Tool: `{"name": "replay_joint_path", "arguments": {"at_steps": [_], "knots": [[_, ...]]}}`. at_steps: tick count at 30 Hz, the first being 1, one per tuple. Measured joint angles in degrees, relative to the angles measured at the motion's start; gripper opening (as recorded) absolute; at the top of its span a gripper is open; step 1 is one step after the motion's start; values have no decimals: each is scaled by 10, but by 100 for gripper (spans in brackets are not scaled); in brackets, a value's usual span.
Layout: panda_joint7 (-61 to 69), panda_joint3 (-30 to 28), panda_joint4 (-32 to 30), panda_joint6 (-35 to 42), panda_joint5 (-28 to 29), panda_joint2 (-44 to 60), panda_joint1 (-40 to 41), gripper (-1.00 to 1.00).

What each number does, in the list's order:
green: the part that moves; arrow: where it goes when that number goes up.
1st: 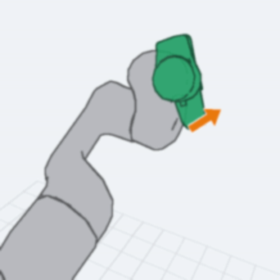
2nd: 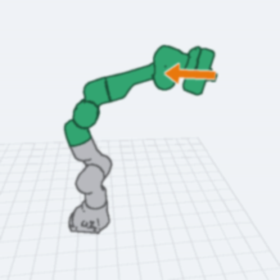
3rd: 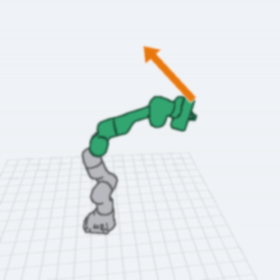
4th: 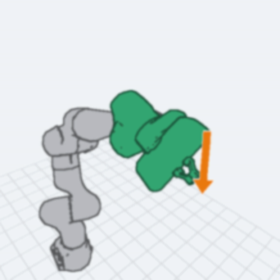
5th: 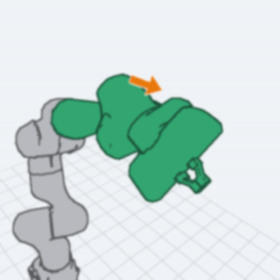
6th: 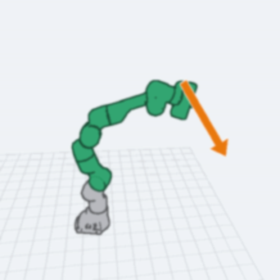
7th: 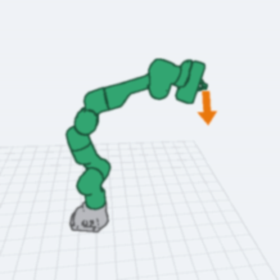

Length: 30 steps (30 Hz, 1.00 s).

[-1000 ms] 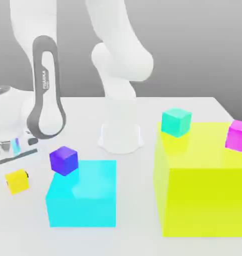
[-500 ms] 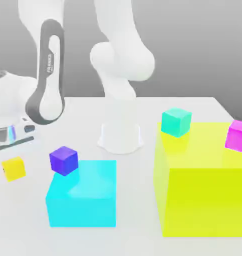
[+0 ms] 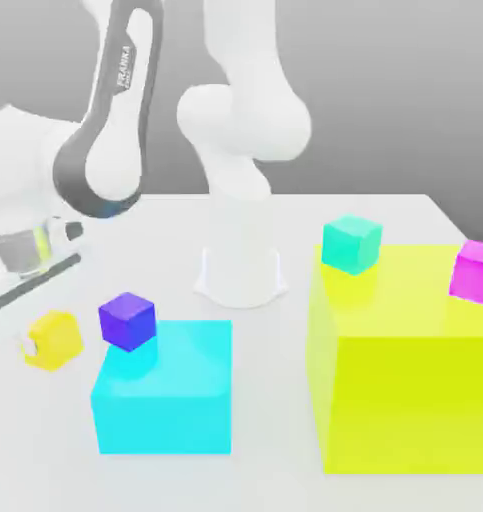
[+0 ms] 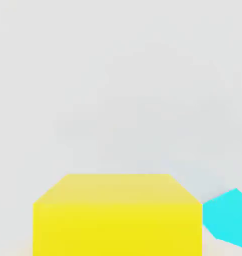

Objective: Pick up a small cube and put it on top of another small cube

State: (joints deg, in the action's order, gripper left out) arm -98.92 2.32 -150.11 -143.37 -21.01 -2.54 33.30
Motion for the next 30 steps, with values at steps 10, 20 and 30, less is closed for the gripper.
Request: {"name": "replay_joint_path", "arguments": {"at_steps": [10, 20, 30], "knots": [[213, 56, 3, 163, -56, -151, -124, -100], [355, 118, -3, 295, -16, -330, -246, -100], [426, 201, -46, 348, 31, -451, -346, -100]]}}
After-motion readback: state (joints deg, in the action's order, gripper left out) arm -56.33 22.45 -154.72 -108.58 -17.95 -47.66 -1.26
